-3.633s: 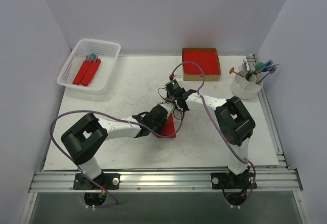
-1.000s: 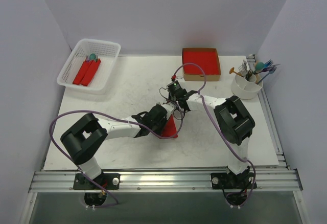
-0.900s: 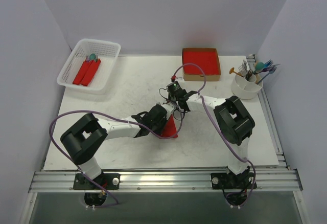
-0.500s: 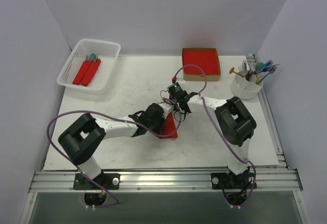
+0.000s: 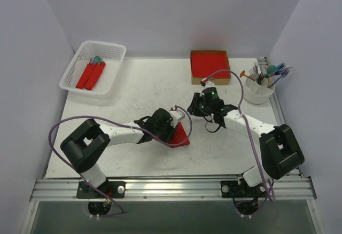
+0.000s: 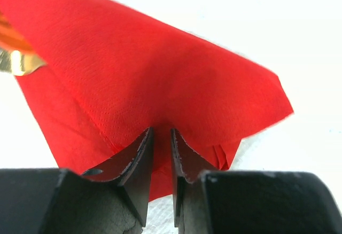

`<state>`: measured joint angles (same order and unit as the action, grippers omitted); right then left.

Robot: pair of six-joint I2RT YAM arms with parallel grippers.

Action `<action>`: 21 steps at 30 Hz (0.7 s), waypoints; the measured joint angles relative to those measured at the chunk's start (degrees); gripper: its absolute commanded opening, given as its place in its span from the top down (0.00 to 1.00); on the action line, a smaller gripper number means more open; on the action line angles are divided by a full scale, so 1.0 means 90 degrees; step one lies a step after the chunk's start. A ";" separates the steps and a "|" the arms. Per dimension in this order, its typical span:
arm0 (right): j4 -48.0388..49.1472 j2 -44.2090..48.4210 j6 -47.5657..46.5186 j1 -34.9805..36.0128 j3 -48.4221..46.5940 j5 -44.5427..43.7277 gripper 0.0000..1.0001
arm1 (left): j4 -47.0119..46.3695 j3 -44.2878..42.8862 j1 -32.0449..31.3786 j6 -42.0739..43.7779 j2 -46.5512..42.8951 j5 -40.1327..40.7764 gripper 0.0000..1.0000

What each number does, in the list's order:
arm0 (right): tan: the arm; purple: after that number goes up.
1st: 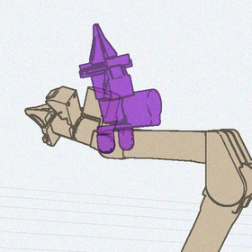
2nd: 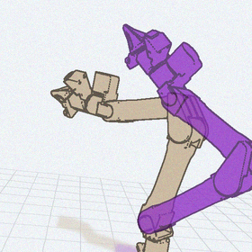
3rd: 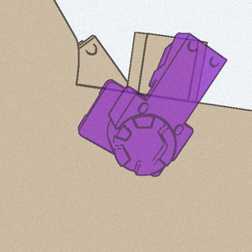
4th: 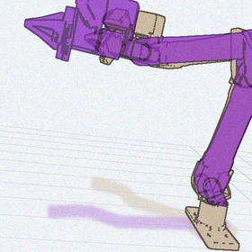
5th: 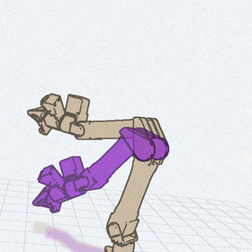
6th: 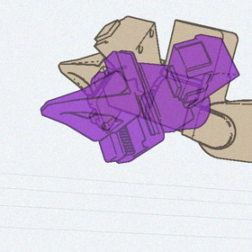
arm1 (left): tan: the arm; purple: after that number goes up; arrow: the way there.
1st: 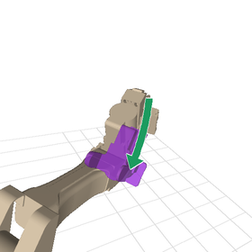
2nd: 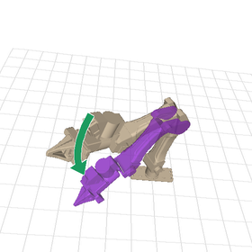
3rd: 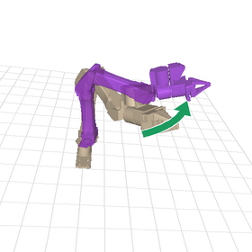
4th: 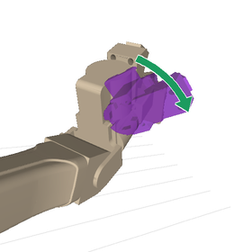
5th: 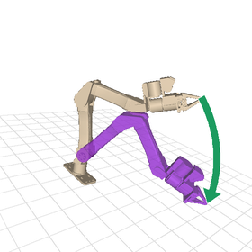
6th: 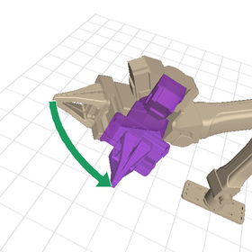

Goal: Place the utensils on the paper napkin and roll it up
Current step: Roll the napkin at the center of the board.

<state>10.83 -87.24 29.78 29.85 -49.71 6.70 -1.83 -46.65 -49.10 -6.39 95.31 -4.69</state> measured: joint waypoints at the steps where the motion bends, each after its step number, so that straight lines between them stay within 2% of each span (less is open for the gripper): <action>1: 0.0100 0.0136 -0.0005 -0.0124 0.0192 0.0172 0.77 | 0.0002 0.0000 -0.0019 0.0068 0.0002 -0.0051 0.73; 8: 0.0588 0.0537 -0.0019 -0.0896 0.1120 0.1423 0.78 | 0.0012 -0.0155 -0.0177 0.0342 0.0146 -0.0270 0.72; 15: 0.1630 -0.0022 0.0000 -0.0877 0.1178 0.2795 0.78 | 0.0012 -0.0163 -0.0202 0.0291 0.0153 -0.0214 0.72; 21: 0.1814 -0.0571 0.0015 -0.0639 0.1219 0.3077 0.78 | 0.0092 -0.0163 -0.0192 -0.0085 0.0121 0.0036 0.72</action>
<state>27.16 -92.38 29.91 24.10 -38.74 34.39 -0.99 -48.12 -50.83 -7.16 96.40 -4.36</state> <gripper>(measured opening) 0.217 0.279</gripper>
